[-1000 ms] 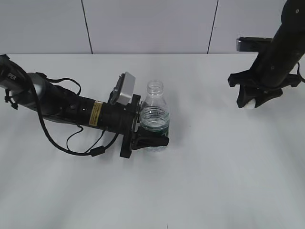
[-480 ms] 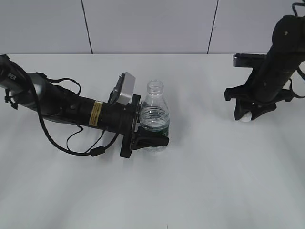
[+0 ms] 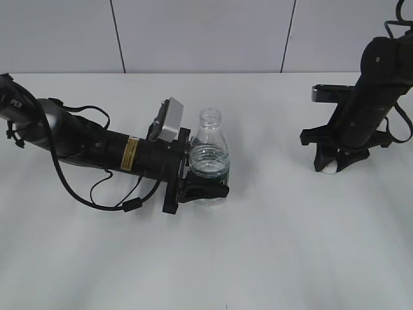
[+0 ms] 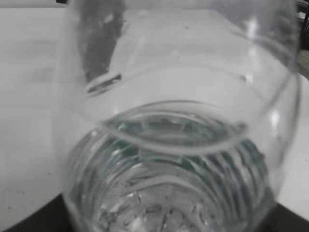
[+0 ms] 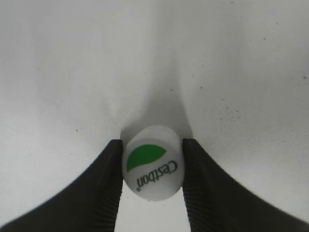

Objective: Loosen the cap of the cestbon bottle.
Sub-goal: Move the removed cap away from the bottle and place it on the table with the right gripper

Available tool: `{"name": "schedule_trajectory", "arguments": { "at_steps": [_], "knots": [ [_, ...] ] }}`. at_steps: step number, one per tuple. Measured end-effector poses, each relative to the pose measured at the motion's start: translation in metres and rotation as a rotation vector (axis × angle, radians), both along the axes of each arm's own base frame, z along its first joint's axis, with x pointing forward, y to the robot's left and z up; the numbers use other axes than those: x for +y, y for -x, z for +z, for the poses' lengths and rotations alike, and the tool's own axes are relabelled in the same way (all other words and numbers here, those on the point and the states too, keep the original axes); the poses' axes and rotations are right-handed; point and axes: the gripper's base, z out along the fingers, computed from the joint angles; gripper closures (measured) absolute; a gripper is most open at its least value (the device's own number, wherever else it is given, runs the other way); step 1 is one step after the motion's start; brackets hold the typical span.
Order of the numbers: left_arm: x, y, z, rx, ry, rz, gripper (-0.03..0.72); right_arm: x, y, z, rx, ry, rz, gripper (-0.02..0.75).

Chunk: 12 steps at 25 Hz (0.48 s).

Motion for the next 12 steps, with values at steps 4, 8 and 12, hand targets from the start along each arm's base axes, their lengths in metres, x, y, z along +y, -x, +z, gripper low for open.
{"name": "schedule_trajectory", "arguments": {
  "at_steps": [4, 8, 12],
  "knots": [
    [0.0000, 0.0000, 0.0000, 0.000, 0.000, 0.000, 0.280, 0.0004, 0.0000, -0.0003, 0.001, -0.005, -0.005, 0.435],
    [0.0000, 0.0000, 0.0000, 0.000, 0.000, 0.000, 0.280, 0.0011, 0.0001, -0.0003, 0.003, -0.014, -0.013, 0.309],
    [0.0000, 0.0000, 0.0000, 0.000, 0.000, 0.000, 0.280, 0.0015, 0.0010, 0.0000, 0.013, -0.019, -0.017, 0.232]
  ]
}}
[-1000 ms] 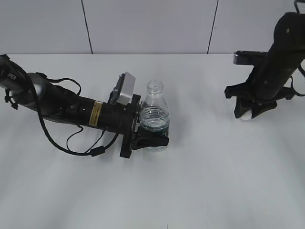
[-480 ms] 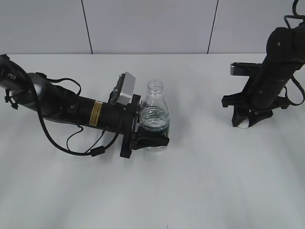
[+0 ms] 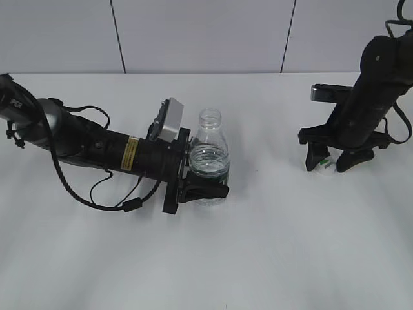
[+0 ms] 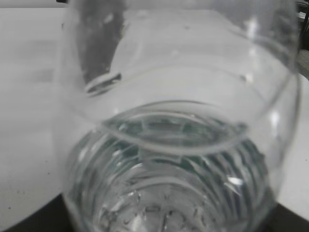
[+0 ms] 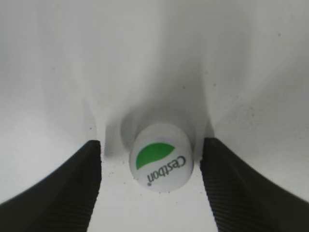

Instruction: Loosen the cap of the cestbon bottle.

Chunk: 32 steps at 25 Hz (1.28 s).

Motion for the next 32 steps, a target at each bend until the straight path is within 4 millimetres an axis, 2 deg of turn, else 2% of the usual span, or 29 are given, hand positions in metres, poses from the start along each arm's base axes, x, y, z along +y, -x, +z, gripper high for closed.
{"name": "schedule_trajectory", "arguments": {
  "at_steps": [3, 9, 16, 21, 32],
  "knots": [
    [0.000, 0.000, 0.000, 0.000, 0.000, 0.000, 0.280, 0.000, 0.001, 0.008, 0.004, 0.002, 0.007, 0.222],
    [0.000, 0.001, 0.000, -0.003, -0.005, -0.008, 0.280, 0.000, 0.000, 0.062, -0.128, -0.017, 0.024, 0.220],
    [0.000, 0.001, 0.000, 0.019, -0.007, -0.001, 0.280, -0.001, 0.007, 0.103, -0.227, -0.031, 0.029, 0.220],
    [0.000, 0.001, 0.000, 0.022, -0.007, -0.002, 0.280, -0.001, 0.008, 0.110, -0.246, -0.034, 0.029, 0.220],
    [0.001, 0.004, 0.000, 0.038, -0.008, -0.032, 0.280, -0.001, 0.007, 0.111, -0.259, -0.034, 0.028, 0.220]
  ]
}}
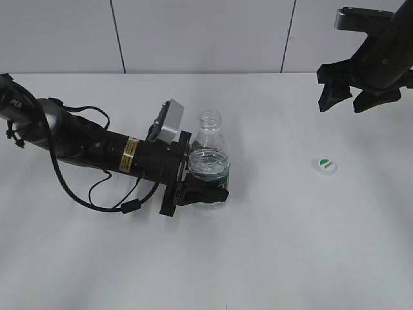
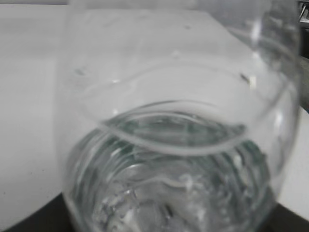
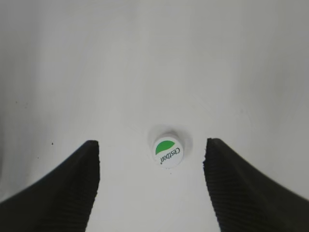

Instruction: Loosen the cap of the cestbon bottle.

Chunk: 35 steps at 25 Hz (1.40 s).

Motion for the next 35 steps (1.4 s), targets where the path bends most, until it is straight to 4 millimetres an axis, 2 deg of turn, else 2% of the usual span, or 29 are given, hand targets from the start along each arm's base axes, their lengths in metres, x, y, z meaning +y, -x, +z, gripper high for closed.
{"name": "schedule_trajectory", "arguments": {
  "at_steps": [19, 35],
  "knots": [
    [0.000, 0.000, 0.001, 0.126, -0.017, 0.056, 0.171, 0.000, -0.003, 0.001, -0.032, 0.001, -0.002, 0.220],
    [-0.002, -0.004, 0.062, 0.078, 0.017, 0.065, 0.167, 0.000, -0.003, 0.001, -0.034, 0.004, -0.001, 0.220]
  ]
}}
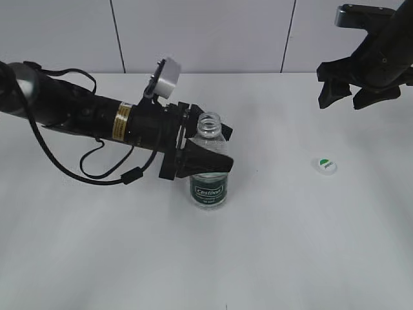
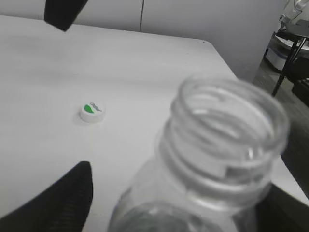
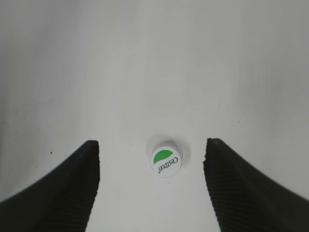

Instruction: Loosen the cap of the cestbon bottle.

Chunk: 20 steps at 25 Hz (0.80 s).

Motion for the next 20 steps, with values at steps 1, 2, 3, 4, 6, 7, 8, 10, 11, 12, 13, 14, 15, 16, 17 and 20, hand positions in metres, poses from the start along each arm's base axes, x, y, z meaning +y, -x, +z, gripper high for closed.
{"name": "schedule_trajectory", "arguments": {
  "at_steps": [1, 2, 3, 4, 6, 7, 8, 10, 11, 12, 13, 14, 15, 16, 17, 20],
  "knots": [
    [0.000, 0.000, 0.004, -0.006, 0.003, 0.001, 0.167, 0.000, 0.000, 0.000, 0.001, 0.001, 0.001, 0.220],
    [0.000, 0.000, 0.009, -0.011, 0.006, 0.003, 0.167, 0.000, 0.000, 0.000, 0.002, 0.001, 0.001, 0.220],
    [0.000, 0.000, 0.014, -0.017, 0.010, 0.005, 0.167, 0.000, 0.001, 0.001, 0.001, 0.000, 0.002, 0.220],
    [0.000, 0.000, 0.017, -0.017, 0.012, 0.008, 0.167, 0.000, 0.001, 0.003, -0.003, 0.000, 0.002, 0.220],
    [0.000, 0.000, 0.026, -0.026, 0.019, 0.011, 0.166, 0.000, 0.002, 0.009, -0.014, -0.002, 0.002, 0.220],
    [0.000, 0.001, 0.029, -0.021, 0.020, 0.015, 0.166, 0.000, 0.002, 0.013, -0.022, -0.004, 0.003, 0.220],
    [0.000, 0.001, 0.032, -0.016, 0.022, 0.019, 0.166, 0.000, 0.002, 0.017, -0.029, -0.006, 0.004, 0.220],
    [0.000, 0.001, 0.040, 0.001, 0.027, 0.029, 0.171, 0.001, 0.000, 0.026, -0.038, -0.008, 0.008, 0.220],
    [0.001, 0.002, 0.043, 0.011, 0.029, 0.034, 0.174, 0.001, -0.002, 0.031, -0.045, -0.010, 0.009, 0.220],
    [0.001, 0.002, 0.047, 0.014, 0.032, 0.038, 0.176, 0.001, -0.003, 0.036, -0.049, -0.011, 0.011, 0.220],
    [0.001, 0.002, 0.050, 0.021, 0.035, 0.044, 0.176, 0.001, -0.004, 0.040, -0.050, -0.012, 0.014, 0.220],
    [0.001, 0.002, 0.053, 0.026, 0.038, 0.049, 0.176, 0.002, -0.004, 0.044, -0.052, -0.013, 0.016, 0.220],
    [0.002, 0.002, 0.057, 0.030, 0.042, 0.055, 0.176, 0.002, -0.005, 0.048, -0.052, -0.014, 0.018, 0.220],
    [0.003, 0.002, 0.061, 0.032, 0.045, 0.061, 0.176, 0.002, -0.005, 0.052, -0.051, -0.014, 0.020, 0.220],
    [0.005, 0.001, 0.065, 0.040, 0.047, 0.071, 0.176, 0.002, -0.005, 0.055, -0.048, -0.014, 0.022, 0.220],
    [0.014, -0.001, 0.078, 0.048, 0.059, 0.105, 0.176, 0.003, -0.005, 0.062, -0.031, -0.012, 0.030, 0.220]
  ]
}}
